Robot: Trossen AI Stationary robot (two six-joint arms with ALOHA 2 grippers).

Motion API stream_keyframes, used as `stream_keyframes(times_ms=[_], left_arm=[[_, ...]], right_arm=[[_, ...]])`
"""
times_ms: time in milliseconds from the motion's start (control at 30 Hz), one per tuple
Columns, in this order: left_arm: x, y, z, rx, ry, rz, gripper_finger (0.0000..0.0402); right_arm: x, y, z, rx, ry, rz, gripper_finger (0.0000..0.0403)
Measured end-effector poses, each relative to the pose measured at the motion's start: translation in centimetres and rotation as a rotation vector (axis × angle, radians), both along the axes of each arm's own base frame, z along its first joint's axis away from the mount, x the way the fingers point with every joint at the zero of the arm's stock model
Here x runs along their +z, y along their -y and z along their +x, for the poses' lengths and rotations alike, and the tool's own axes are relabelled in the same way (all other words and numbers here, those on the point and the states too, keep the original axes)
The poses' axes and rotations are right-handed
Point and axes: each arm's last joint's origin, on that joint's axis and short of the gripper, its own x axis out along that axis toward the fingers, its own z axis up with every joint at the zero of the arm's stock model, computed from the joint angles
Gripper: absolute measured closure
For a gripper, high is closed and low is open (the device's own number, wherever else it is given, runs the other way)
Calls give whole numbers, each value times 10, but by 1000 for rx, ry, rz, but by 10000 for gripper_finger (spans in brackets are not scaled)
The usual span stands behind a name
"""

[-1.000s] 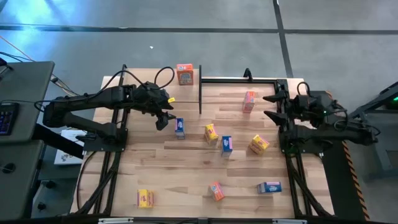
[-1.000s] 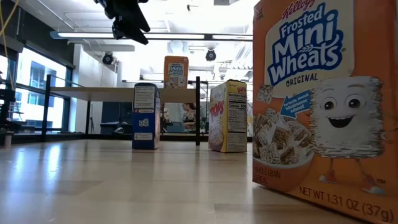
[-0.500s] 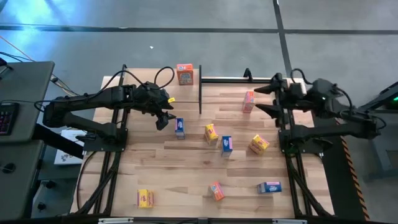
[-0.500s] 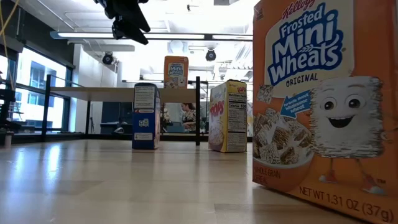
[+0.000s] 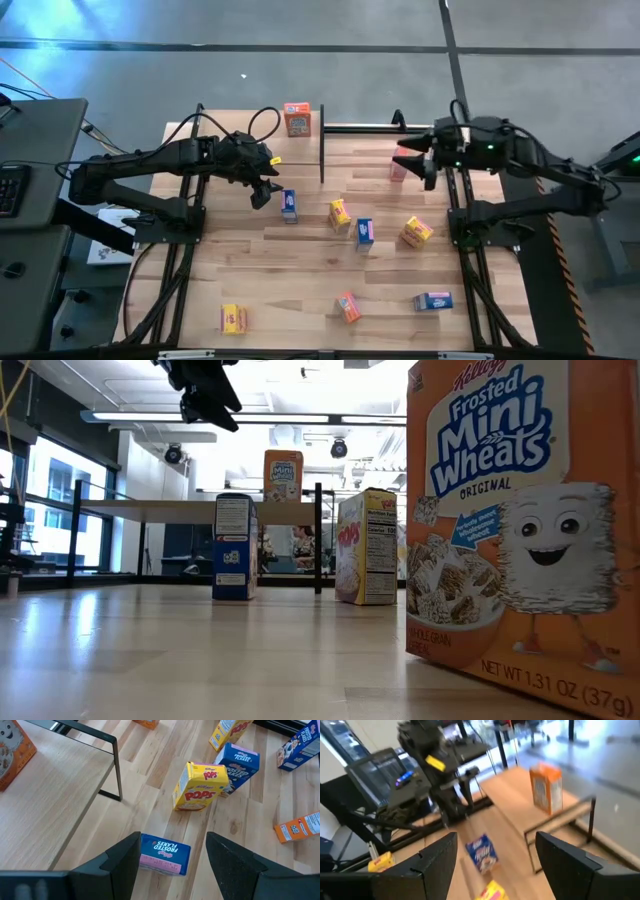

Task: Stack cereal on shelf
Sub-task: Put the middle blue cereal box on the shelf

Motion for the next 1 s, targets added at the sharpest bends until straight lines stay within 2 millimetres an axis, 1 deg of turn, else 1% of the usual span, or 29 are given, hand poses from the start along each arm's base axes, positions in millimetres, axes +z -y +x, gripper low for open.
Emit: stream_keyframes(times_ms=[133,267,467,667,800,1000], left_arm=[[0,0,0,0,0,0,186],[0,0,0,-1,0,1,186],[0,0,0,-1,0,1,186],[0,0,0,-1,0,1,186],[0,0,0,-1,0,1,186],[0,0,0,-1,-1,2,186]], right_arm=[[-14,1,8,-42,-100,131,141],[-26,2,16,-74,-188,227,141],[-39,4,30,-105,-281,311,141],[-54,4,41,-147,-373,456,141],[-64,-2,49,-188,-443,528,142],[-80,-21,67,-213,-529,624,142]])
